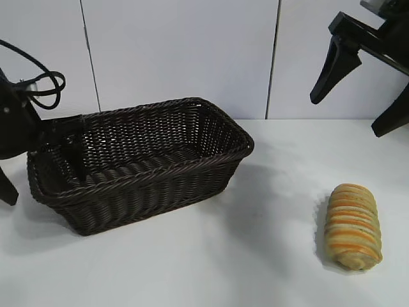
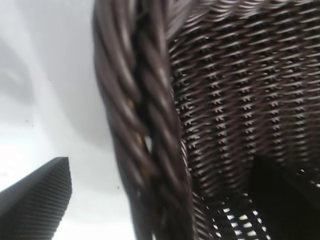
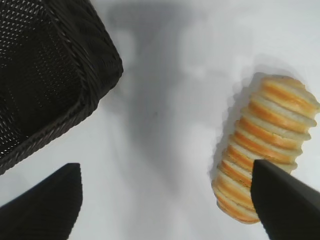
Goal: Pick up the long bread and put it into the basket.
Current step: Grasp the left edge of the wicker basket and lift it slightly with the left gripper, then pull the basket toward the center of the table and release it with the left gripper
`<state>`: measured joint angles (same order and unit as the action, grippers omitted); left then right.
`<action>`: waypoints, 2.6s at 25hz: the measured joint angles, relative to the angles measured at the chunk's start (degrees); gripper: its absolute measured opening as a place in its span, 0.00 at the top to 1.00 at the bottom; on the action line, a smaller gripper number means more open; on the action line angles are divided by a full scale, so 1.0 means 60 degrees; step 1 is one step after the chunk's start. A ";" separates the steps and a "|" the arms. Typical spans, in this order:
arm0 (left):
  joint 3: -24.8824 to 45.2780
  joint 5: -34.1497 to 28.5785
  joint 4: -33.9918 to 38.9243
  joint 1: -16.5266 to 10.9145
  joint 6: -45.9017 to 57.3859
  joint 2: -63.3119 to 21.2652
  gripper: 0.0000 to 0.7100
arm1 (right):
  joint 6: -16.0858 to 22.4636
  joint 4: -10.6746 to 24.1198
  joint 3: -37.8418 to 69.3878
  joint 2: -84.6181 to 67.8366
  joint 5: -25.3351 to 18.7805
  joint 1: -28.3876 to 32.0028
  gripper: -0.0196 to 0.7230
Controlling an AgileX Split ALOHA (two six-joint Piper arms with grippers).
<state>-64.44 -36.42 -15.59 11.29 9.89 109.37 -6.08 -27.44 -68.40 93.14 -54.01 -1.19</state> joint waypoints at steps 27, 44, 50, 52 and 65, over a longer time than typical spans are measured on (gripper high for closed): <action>-0.2968 -0.3061 -0.0692 0.0026 -0.1649 0.0029 0.86 | -0.0010 -0.0011 0.0000 0.0000 -0.0008 0.0000 0.10; -0.3369 -0.2643 -0.0438 0.0774 -0.1649 0.0386 0.86 | -0.0031 -0.0010 0.0000 0.0000 -0.0017 0.0000 0.10; -0.3369 -0.2591 -0.0410 0.0774 -0.1649 0.1073 0.86 | -0.0031 -0.0019 0.0000 0.0000 -0.0017 0.0000 0.10; -0.3369 -0.2475 -0.0472 0.0774 -0.1649 0.1184 0.86 | -0.0031 -0.0029 0.0000 0.0000 -0.0017 0.0000 0.10; -0.3369 -0.2231 -0.0783 0.0774 -0.1649 0.1592 0.65 | -0.0031 -0.0037 0.0000 0.0000 -0.0017 0.0000 0.10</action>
<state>-84.66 -49.80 -20.29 15.93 0.00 118.92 -6.26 -27.66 -68.40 93.14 -54.12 -1.19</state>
